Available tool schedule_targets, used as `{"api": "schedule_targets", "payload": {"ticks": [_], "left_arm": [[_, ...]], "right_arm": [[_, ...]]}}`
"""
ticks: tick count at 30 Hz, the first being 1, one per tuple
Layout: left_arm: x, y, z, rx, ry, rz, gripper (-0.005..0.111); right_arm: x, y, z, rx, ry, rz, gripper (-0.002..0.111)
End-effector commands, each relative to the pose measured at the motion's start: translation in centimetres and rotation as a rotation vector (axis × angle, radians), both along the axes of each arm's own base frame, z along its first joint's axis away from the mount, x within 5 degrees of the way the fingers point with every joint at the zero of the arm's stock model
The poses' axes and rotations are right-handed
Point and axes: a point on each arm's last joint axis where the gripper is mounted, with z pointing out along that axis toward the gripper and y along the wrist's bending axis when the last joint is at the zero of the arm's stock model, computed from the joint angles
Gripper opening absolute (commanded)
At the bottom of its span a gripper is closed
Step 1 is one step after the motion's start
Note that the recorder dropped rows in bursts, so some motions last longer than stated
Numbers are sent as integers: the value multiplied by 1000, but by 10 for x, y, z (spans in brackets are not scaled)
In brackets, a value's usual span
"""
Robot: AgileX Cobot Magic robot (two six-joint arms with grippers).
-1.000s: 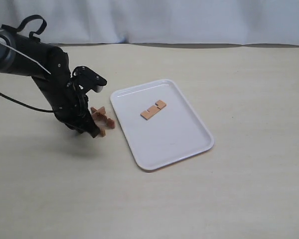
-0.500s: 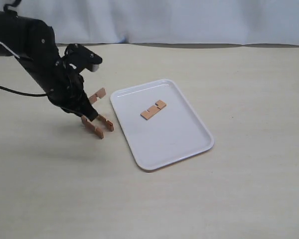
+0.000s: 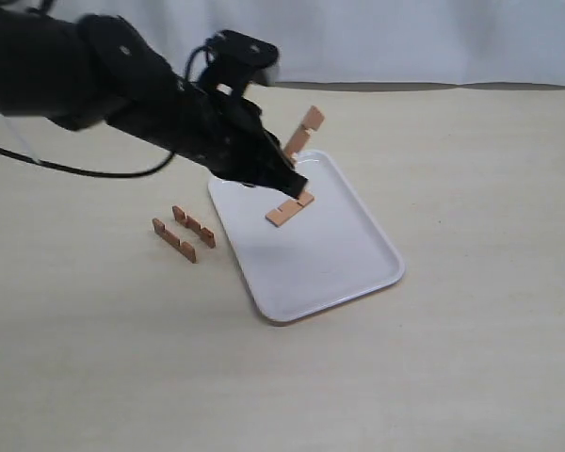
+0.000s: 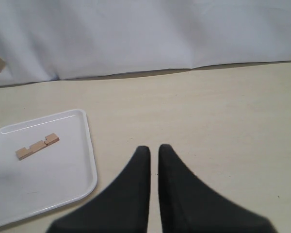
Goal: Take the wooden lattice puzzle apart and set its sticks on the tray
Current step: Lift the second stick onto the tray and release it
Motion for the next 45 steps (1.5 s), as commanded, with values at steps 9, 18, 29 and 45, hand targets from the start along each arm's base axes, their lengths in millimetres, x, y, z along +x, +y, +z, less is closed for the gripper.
{"api": "schedule_targets", "payload": {"ticks": [9, 18, 29, 45], "left_arm": [[6, -64, -62, 48, 158, -39, 0], [10, -62, -74, 139, 202, -17, 0], [11, -62, -73, 136, 188, -14, 54], [24, 20, 41, 203, 121, 225, 66]], "right_arm": [[0, 0, -1, 1, 2, -6, 6], [0, 0, -1, 1, 2, -6, 6], [0, 0, -1, 1, 2, -6, 6], [0, 0, -1, 1, 2, -6, 6]]}}
